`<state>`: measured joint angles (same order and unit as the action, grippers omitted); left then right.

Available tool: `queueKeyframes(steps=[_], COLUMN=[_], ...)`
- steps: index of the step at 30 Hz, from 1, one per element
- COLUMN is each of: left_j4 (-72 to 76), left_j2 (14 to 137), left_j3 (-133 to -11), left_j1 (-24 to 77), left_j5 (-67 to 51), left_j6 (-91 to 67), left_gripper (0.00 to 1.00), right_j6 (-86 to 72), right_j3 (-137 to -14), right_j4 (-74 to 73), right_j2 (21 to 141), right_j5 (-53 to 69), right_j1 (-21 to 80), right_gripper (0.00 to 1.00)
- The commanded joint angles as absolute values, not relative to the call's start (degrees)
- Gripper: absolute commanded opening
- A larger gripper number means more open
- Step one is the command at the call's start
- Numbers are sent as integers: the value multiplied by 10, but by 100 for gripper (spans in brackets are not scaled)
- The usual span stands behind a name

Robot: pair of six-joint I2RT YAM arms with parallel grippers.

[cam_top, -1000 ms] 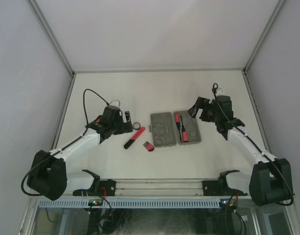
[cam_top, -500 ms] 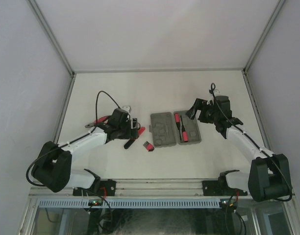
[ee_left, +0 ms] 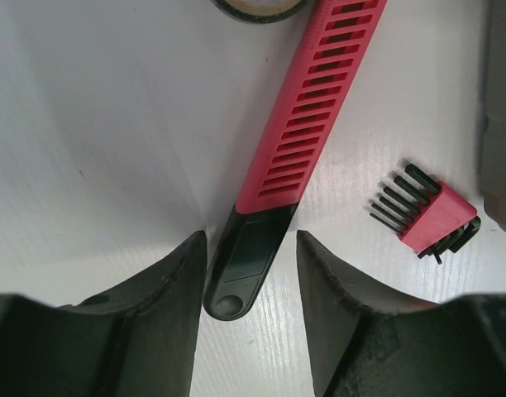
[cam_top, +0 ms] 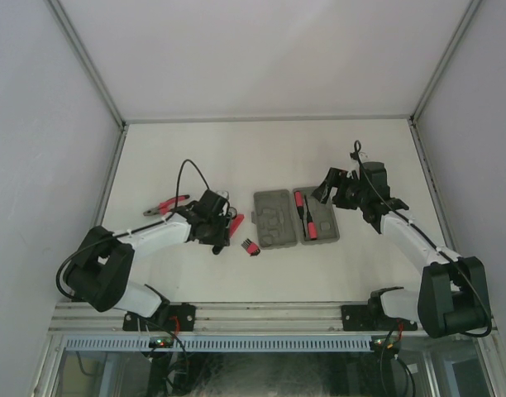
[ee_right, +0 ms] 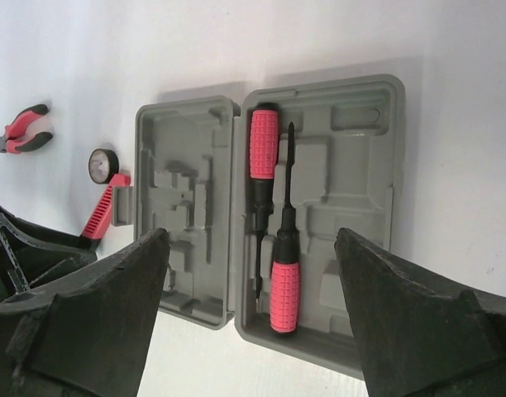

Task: Sort the tools into containers
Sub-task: Pick up the utility knife at the center of the board.

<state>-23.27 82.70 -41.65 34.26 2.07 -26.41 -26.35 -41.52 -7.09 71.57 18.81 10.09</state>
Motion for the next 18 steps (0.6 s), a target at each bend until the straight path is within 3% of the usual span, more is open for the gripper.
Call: queueKeyframes(steps=[1,11,18], left_j4=[-250,-279,-277], left_j2=[836,845,835], left_j3=[-449,-460,-470], left_j1=[347,352,352], left_j5=[44,76,80], left_j6=[-266,-268,-281], left_gripper=[50,43,32], right_j6=[-260,-260,-263], right_j3=[-414,-414,-419], right_j4=[-50,-53,-54], right_j2=[715,718,703], right_j5=[201,206,181], right_j1=[98,98,97], right_gripper=[80,76,73])
